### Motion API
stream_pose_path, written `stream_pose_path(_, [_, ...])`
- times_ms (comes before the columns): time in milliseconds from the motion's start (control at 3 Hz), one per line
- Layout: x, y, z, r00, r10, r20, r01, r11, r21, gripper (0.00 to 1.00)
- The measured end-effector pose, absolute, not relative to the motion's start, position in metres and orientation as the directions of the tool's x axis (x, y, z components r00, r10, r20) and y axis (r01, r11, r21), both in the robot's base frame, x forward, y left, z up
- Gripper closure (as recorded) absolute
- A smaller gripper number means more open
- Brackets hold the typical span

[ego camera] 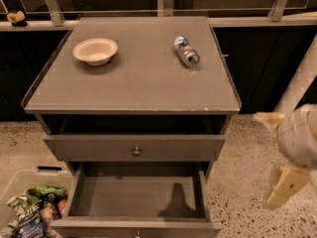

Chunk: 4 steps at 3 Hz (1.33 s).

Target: Close middle drawer

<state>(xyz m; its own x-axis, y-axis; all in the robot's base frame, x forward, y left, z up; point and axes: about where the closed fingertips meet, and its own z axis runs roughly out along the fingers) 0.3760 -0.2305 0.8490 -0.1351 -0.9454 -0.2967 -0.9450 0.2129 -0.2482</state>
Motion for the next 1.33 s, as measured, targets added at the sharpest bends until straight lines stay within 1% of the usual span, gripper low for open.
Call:
stream_pose_path(333, [0.355,-0.202,0.776,-0.118,-0.927,-0.355,-0.960,0.198,-0.198,0.00])
stream_pose_path(667, [0.320,-0.164,0.696,-0.127,-0.890,-0.437,-0.977,0.189,-0.101,0.00])
stream_pose_path(1000, [0.263,-0.127,0.628,-0.177,-0.851,-0.495,-0.983,0.176,0.049,0.00])
stream_pose_path(1333, [0.245,-0.125,0.615,-0.187,-0.853,-0.486,-0.982,0.166,0.086,0.00])
